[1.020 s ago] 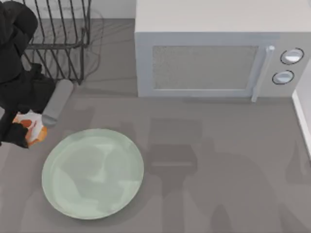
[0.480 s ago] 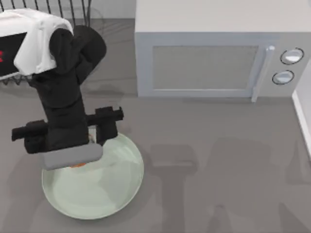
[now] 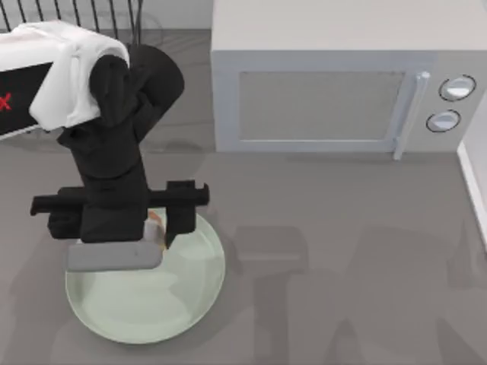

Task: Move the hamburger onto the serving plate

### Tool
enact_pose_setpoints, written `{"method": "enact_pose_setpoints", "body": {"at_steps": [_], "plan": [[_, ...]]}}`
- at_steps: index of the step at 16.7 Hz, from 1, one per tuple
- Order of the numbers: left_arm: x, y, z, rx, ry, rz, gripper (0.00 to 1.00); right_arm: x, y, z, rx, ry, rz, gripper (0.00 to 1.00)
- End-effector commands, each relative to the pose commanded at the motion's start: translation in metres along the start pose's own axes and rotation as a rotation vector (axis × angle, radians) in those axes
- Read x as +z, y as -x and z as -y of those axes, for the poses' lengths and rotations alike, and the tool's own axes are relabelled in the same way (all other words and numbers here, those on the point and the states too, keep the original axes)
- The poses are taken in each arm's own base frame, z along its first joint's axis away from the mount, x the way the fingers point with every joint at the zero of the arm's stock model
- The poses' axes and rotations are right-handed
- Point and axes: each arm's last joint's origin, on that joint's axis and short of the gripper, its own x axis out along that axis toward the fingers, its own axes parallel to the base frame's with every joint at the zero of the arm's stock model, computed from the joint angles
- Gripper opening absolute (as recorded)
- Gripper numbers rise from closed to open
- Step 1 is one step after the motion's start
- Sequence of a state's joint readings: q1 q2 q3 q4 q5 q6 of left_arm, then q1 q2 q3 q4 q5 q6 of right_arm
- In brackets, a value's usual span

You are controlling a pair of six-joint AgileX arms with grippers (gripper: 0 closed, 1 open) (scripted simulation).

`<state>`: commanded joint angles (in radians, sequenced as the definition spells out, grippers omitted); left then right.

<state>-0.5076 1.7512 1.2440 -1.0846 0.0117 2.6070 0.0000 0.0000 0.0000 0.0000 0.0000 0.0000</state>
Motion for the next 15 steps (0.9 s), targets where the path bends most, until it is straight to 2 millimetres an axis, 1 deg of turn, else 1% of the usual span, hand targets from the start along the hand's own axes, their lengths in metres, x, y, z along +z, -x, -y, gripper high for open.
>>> {"method": "enact_pose_setpoints", "body": {"at_steps": [3, 8, 9, 13, 15], "plan": [[-0.002, -0.005, 0.001, 0.000, 0.008, 0.002, 0.00, 0.000, 0.000, 0.000, 0.000, 0.000, 0.000, 1.00], [-0.002, -0.039, 0.000, 0.000, 0.006, 0.004, 0.00, 0.000, 0.000, 0.000, 0.000, 0.000, 0.000, 1.00], [-0.002, -0.043, 0.000, 0.000, 0.003, 0.001, 0.00, 0.000, 0.000, 0.000, 0.000, 0.000, 0.000, 1.00], [-0.002, -0.045, -0.001, 0.000, 0.000, 0.000, 0.00, 0.000, 0.000, 0.000, 0.000, 0.000, 0.000, 1.00], [-0.002, -0.045, -0.001, 0.000, 0.000, 0.000, 0.15, 0.000, 0.000, 0.000, 0.000, 0.000, 0.000, 1.00]]}}
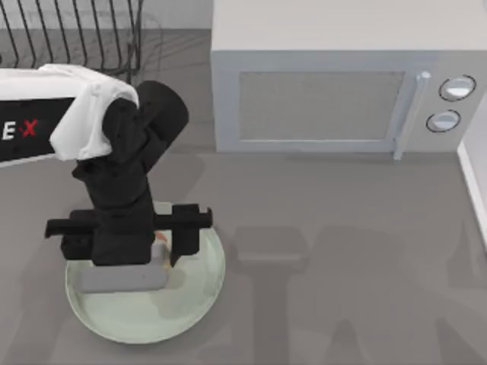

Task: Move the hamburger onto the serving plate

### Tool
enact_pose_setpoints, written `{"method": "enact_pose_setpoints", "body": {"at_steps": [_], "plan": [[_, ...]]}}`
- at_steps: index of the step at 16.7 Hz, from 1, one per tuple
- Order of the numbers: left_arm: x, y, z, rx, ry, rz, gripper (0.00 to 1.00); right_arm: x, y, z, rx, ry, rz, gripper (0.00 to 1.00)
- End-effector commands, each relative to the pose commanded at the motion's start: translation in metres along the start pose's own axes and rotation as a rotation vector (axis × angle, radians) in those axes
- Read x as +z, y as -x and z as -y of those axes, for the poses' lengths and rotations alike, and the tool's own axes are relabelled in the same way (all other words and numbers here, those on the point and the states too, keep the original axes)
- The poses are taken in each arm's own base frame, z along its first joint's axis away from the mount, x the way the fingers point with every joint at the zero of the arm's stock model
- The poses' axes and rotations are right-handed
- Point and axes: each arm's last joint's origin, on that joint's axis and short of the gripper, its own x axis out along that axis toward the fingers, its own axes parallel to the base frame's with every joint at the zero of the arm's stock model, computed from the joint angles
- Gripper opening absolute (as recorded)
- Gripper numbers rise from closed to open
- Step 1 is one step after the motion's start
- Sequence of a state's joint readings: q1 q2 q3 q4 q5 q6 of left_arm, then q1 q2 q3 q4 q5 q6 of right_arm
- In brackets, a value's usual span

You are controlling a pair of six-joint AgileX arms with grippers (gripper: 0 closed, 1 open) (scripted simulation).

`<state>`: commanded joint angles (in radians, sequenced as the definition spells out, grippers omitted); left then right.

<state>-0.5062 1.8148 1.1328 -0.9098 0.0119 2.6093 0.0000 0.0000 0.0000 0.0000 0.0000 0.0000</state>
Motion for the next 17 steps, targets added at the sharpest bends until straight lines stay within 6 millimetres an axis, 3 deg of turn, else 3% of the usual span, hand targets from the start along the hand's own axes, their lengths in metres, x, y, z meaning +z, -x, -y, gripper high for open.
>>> {"method": "enact_pose_setpoints", "body": {"at_steps": [11, 17], "plan": [[0.0000, 0.0000, 0.0000, 0.000, 0.000, 0.000, 0.98, 0.0000, 0.0000, 0.0000, 0.000, 0.000, 0.000, 1.00], [0.0000, 0.0000, 0.0000, 0.000, 0.000, 0.000, 1.00, 0.0000, 0.0000, 0.0000, 0.000, 0.000, 0.000, 1.00]]}}
